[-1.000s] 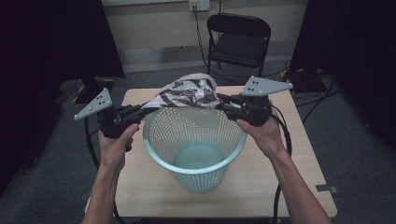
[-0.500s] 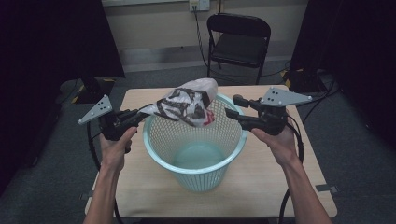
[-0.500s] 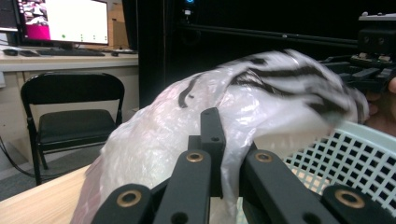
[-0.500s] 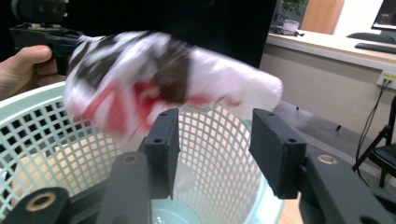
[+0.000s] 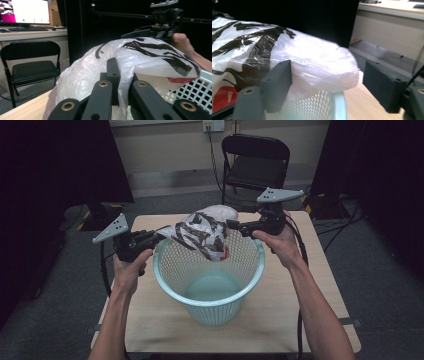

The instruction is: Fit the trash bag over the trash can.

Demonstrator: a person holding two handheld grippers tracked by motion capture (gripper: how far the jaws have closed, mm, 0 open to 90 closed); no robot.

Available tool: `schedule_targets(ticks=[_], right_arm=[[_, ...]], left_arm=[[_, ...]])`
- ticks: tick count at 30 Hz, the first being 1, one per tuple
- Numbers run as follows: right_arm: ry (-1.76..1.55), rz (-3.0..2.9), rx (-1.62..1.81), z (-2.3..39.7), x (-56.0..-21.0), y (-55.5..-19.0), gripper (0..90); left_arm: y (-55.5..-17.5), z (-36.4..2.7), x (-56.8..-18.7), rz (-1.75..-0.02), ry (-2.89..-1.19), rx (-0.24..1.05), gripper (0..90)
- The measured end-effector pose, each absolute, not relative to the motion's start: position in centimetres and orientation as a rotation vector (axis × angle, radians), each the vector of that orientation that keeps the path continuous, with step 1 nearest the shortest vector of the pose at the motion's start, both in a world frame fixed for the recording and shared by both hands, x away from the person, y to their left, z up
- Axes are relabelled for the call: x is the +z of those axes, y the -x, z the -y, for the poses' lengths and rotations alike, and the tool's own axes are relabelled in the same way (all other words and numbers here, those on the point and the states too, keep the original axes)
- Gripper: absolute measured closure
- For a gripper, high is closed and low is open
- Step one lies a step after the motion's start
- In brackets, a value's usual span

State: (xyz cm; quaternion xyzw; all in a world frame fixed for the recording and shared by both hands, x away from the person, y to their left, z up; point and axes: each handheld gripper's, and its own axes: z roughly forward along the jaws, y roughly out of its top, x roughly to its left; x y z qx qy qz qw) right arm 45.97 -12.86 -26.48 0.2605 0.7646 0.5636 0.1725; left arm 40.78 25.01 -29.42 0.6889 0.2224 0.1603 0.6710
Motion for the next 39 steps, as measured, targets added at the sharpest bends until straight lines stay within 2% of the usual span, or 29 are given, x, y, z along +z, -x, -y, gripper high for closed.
schedule_targets(ticks=[2, 5, 7, 8, 9, 12, 14, 19, 21, 23, 24, 25, 27, 28, 30, 31, 34, 36, 39], right_arm=[[-0.737, -2.210, 1.600, 12.6, -26.9, -46.3, 27.4], [-0.694, -2.280, 1.569, 12.1, -27.4, -46.3, 40.7], [-0.636, -2.292, 1.524, 11.9, -27.2, -45.8, 64.8], [-0.636, -2.292, 1.524, 11.9, -27.2, -45.8, 64.8], [-0.615, -2.296, 1.491, 11.7, -27.1, -45.7, 71.4], [-0.578, -2.292, 1.509, 11.8, -27.1, -45.2, 88.3], [-0.566, -2.277, 1.511, 11.9, -27.0, -44.9, 90.0], [-0.545, -2.233, 1.548, 12.5, -26.6, -43.4, 90.0], [-0.518, -2.234, 1.575, 12.7, -26.4, -42.5, 90.0], [-0.469, -2.254, 1.566, 12.6, -26.4, -41.5, 90.0], [-0.435, -2.274, 1.568, 12.5, -26.7, -40.4, 90.0], [-0.435, -2.274, 1.568, 12.5, -26.7, -40.4, 90.0], [-0.419, -2.291, 1.555, 12.5, -26.9, -39.9, 89.8], [-0.426, -2.291, 1.558, 12.6, -27.1, -39.8, 84.7], [-0.475, -2.265, 1.579, 13.1, -27.3, -39.8, 63.5], [-0.496, -2.247, 1.583, 13.4, -27.3, -40.0, 55.9], [-0.564, -2.189, 1.613, 14.3, -27.0, -40.8, 42.9], [-0.610, -2.171, 1.598, 14.4, -27.0, -41.5, 40.0], [-0.636, -2.167, 1.591, 14.2, -27.2, -42.3, 39.7]], left_arm=[[-40.6, -24.9, -29.6, -0.508, -1.556, 0.358, 87.7], [-39.9, -24.9, -29.6, -0.511, -1.570, 0.359, 81.5], [-39.4, -25.0, -29.3, -0.523, -1.574, 0.364, 57.9], [-39.1, -25.1, -29.2, -0.523, -1.579, 0.370, 57.9], [-38.7, -25.3, -29.0, -0.507, -1.578, 0.366, 54.6], [-37.9, -25.4, -28.7, -0.477, -1.581, 0.352, 37.3], [-37.5, -25.4, -28.6, -0.461, -1.584, 0.352, 34.4], [-37.2, -25.9, -28.6, -0.456, -1.577, 0.346, 32.4], [-37.3, -26.3, -28.8, -0.481, -1.573, 0.352, 34.8], [-37.5, -26.7, -29.1, -0.500, -1.565, 0.366, 44.3], [-37.6, -27.0, -29.5, -0.507, -1.555, 0.374, 63.0], [-37.6, -27.1, -29.7, -0.515, -1.544, 0.370, 63.0], [-38.0, -27.3, -30.4, -0.519, -1.541, 0.355, 76.4], [-38.2, -27.4, -30.7, -0.518, -1.547, 0.343, 82.0], [-38.5, -27.4, -31.3, -0.517, -1.567, 0.340, 88.0], [-38.5, -27.3, -31.5, -0.524, -1.576, 0.341, 88.3], [-38.6, -26.8, -31.3, -0.500, -1.594, 0.347, 88.4], [-38.6, -26.3, -30.8, -0.498, -1.615, 0.356, 84.2], [-38.8, -25.7, -30.5, -0.536, -1.659, 0.351, 56.2]])
